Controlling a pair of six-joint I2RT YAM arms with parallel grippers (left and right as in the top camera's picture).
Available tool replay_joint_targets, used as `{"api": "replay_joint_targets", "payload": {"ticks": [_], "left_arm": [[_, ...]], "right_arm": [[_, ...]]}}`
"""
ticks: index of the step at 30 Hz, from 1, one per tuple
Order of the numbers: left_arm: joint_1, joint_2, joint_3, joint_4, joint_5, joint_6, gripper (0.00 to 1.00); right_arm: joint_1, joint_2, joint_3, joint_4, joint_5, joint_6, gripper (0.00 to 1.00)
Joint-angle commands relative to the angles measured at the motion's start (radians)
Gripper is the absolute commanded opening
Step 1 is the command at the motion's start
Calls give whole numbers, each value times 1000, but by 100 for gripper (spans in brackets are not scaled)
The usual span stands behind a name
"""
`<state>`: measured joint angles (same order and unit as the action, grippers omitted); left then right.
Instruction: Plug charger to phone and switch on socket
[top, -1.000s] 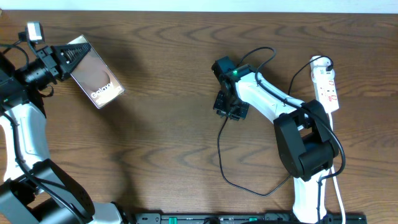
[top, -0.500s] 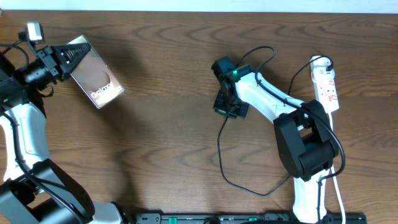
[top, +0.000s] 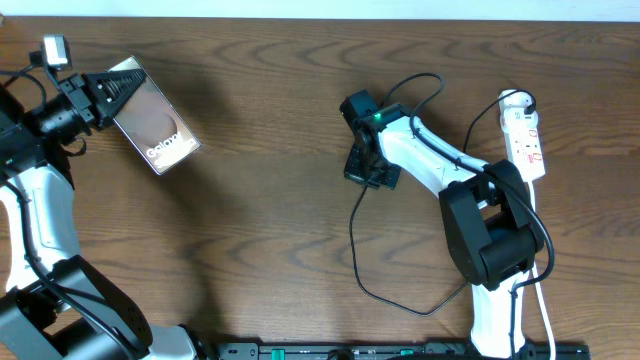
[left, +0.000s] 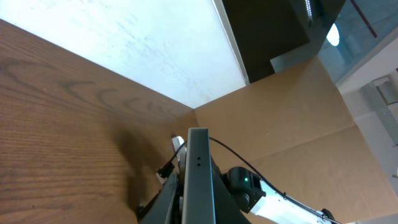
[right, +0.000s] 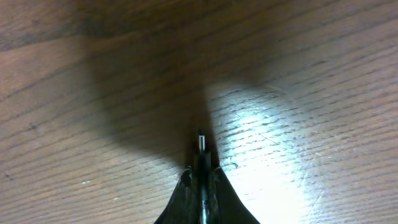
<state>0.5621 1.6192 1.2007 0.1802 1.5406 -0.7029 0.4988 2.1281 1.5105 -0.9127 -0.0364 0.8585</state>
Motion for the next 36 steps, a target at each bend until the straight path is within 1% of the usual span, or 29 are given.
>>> {"api": "replay_joint_targets", "payload": {"ticks": [1,3,4,5,7,9,10,11,15,18,25,29,34,36], "left_arm": [[2,-18,-6,1,31,2,7],[2,-18,-6,1,31,2,8],[2,-18,-6,1,31,2,7],[2,-18,-6,1,31,2,7],[2,-18,-6,1,31,2,7],[2,-18,-6,1,31,2,8],[2,-18,-6,1,31,2,7],[2,-18,-6,1,31,2,7],[2,-18,-6,1,31,2,7],[2,-18,-6,1,31,2,7],[-20,-18,-6,-10,31,2,8],[-50,-18,-6,-10,31,2,7],[-89,-18,-6,-10,31,4,8],[-100,-18,-6,-10,31,21,7]], "right_arm": [[0,42,-3,21,-79,-22,1],[0,42,-3,46,-154,-74,1],[-1,42,-3,83,-244,-151,1],[-1,42,-3,149,-404,-280,1],[-1,42,-3,236,-625,-449,1],[0,42,-3,391,-1062,-672,1],[0,42,-3,437,-1195,-740,1],[0,42,-3,463,-1265,-774,1],[2,42,-3,544,-1408,-835,1],[14,42,-3,590,-1525,-935,1],[100,42,-3,713,-1526,-923,1],[140,42,-3,853,-1526,-788,1],[162,42,-3,1069,-1521,-571,1],[163,42,-3,1099,-1490,-520,1]]}}
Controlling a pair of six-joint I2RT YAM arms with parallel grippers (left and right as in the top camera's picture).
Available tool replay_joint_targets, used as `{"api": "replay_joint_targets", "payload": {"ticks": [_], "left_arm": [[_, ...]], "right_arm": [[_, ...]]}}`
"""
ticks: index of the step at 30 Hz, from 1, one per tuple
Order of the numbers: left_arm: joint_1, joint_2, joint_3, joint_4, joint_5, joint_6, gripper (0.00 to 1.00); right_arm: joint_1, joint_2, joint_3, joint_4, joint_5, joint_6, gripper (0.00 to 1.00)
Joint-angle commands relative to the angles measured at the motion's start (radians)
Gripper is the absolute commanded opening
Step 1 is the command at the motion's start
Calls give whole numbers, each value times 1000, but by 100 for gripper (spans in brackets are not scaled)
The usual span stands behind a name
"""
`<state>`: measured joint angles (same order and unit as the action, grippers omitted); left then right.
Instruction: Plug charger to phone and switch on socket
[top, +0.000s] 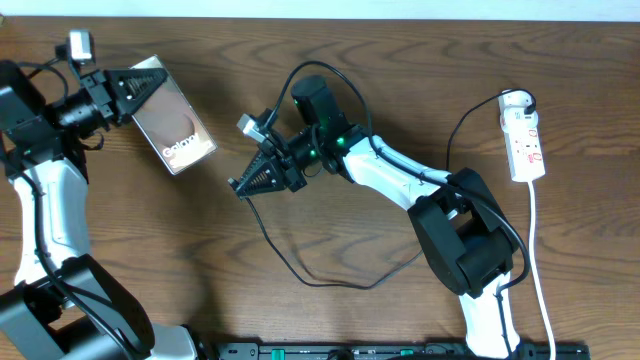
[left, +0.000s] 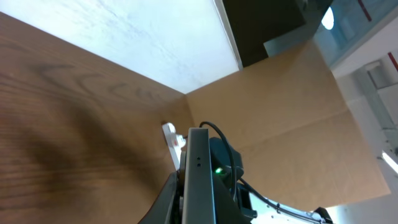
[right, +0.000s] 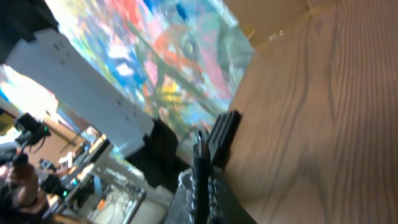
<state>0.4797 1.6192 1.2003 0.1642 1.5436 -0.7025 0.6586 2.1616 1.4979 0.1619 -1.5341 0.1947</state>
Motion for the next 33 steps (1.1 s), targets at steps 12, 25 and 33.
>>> {"api": "replay_joint_targets", "payload": {"ticks": [12,25,33], "left_arm": [[-60,-18,-5,6,-35,81,7],[-61,-18,-5,6,-120,71,7],[-61,-18,-5,6,-120,34,7]], "right_arm": [[5,8,9,119,111,292,1],[9,8,9,247,127,389,1],[11,8,9,412,141,542,1]]}}
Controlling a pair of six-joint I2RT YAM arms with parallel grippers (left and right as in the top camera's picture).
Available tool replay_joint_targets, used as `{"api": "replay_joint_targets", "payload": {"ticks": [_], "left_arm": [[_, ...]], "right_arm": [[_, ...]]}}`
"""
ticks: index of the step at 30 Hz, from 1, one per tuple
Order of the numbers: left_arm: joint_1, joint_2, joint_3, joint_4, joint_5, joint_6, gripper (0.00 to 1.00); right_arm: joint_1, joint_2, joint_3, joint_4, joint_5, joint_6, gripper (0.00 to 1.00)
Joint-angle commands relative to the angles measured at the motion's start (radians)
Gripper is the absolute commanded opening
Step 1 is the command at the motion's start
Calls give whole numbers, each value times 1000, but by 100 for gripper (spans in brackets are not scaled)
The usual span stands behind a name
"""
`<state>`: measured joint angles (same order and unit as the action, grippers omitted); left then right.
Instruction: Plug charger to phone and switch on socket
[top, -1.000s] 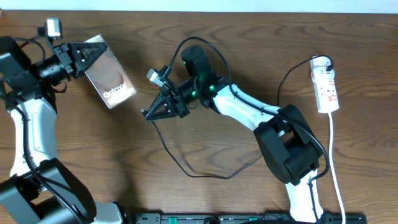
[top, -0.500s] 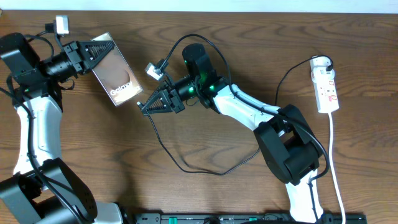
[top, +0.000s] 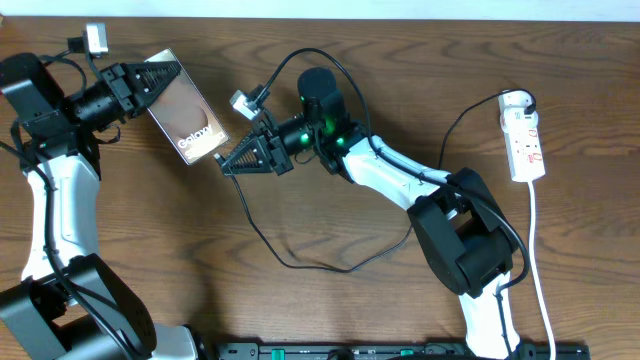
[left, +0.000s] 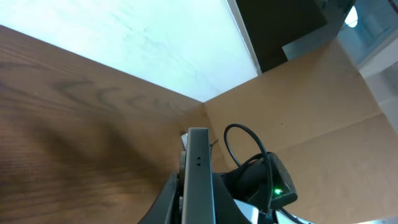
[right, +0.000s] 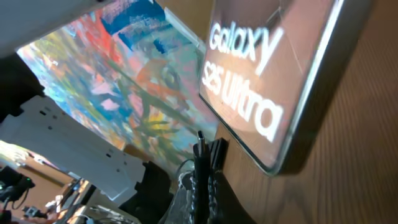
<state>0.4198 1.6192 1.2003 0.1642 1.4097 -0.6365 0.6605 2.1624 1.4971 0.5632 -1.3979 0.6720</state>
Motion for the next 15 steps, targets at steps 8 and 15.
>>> {"api": "replay_joint_targets", "payload": {"ticks": [8,15], "left_arm": [[-1,-18,-5,6,15,-58,7],[-1,-18,-5,6,19,-83,8]], "right_arm": [[10,8,10,-10,35,64,1],[18,8,10,-9,54,83,1]]}}
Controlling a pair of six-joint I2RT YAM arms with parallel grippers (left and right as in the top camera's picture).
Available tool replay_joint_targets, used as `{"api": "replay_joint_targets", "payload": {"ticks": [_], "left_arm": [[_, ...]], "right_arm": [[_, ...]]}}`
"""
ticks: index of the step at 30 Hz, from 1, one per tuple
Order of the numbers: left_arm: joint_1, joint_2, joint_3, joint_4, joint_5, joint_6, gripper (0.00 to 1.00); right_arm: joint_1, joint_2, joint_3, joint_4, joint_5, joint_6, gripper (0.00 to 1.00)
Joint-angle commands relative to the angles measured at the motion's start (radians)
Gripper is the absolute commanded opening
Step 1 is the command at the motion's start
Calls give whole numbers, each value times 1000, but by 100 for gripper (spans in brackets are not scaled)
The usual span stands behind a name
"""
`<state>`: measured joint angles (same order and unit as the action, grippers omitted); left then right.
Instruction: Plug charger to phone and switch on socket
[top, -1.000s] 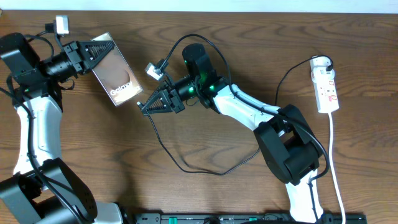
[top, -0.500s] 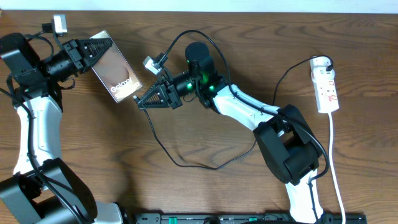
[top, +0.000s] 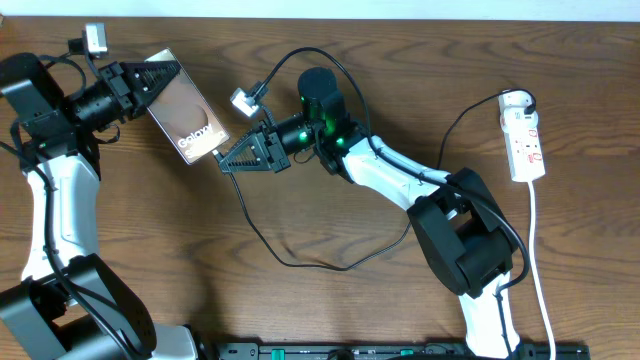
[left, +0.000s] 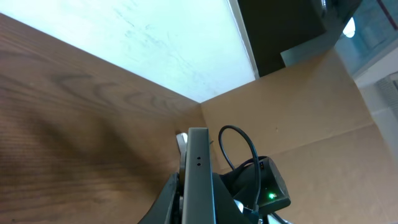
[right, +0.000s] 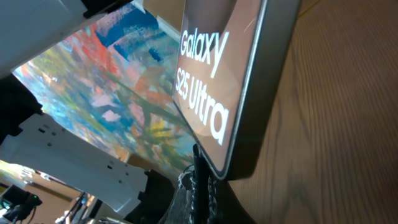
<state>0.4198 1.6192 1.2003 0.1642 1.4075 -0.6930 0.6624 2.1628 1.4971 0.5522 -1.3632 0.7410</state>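
My left gripper (top: 150, 82) is shut on the phone (top: 188, 122), which it holds off the table at the upper left with the screen reading "Galaxy S25 Ultra" (right: 214, 87). In the left wrist view the phone (left: 198, 171) shows edge-on between the fingers. My right gripper (top: 226, 162) is shut on the charger plug (right: 198, 160). The plug's tip is right at the phone's lower end; whether it is in the port is hidden. A black cable (top: 300, 262) trails from the plug across the table. The white socket strip (top: 524, 135) lies at the far right.
The black cable loops over the table's middle and rises toward the socket strip. The strip's white cord (top: 540, 290) runs down the right edge. A cardboard wall (left: 298, 124) stands behind the table. My right arm (top: 400, 178) stretches across the table's middle.
My right gripper has edged a little closer to the phone, so the plug's tip now sits under the phone's lower edge. The left gripper and phone have barely shifted.
At first my right gripper was down on the table's middle, shut on the plug, while the left held the phone at the far left. Then the right gripper was raised and pointed left with the plug. The phone came rightward, and plug and phone now meet.
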Motion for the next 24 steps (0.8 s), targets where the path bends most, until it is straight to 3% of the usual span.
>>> {"api": "replay_joint_targets", "payload": {"ticks": [1,14,24], "left_arm": [[-1,-18,-5,6,23,-26,7],[-19,-18,-5,11,43,8,7],[-17,-18,-5,112,43,-27,7]], "right_arm": [[19,8,10,2,20,14,1],[26,8,10,6,9,14,1],[26,8,10,5,-8,13,1]]}}
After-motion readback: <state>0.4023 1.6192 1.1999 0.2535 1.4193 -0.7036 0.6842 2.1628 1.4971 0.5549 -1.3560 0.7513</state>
